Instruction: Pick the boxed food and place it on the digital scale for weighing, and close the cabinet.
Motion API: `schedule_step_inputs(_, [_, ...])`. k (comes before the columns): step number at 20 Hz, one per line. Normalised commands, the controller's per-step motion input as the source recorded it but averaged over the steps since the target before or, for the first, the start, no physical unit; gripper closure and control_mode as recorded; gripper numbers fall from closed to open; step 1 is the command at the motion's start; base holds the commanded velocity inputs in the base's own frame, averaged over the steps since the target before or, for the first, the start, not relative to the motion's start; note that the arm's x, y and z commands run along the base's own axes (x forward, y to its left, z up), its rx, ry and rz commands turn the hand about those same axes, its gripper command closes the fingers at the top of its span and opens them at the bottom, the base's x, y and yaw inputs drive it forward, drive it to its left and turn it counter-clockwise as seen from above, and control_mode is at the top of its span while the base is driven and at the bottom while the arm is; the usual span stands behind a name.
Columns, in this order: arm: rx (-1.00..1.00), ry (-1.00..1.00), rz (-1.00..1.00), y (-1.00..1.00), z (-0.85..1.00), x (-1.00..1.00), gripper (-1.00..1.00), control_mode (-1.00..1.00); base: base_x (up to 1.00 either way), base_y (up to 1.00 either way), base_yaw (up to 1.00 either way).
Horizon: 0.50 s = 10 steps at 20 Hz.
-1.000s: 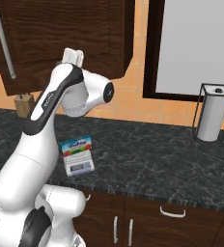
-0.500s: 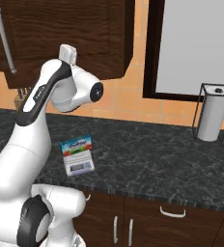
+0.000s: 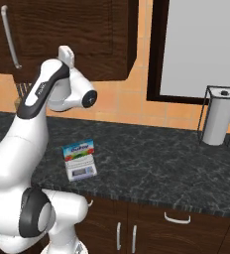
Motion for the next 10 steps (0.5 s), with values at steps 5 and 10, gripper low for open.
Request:
schedule_step_inputs(5, [0.00,-0.06,-0.08,0.02,0.00,0.33,-1.00,-1.00,0.00,0.00,0.00])
schedule_step_inputs(10, [0.00,-0.04,-0.06,0.00,0.00,0.25,-1.00,-1.00,0.00,0.00,0.00])
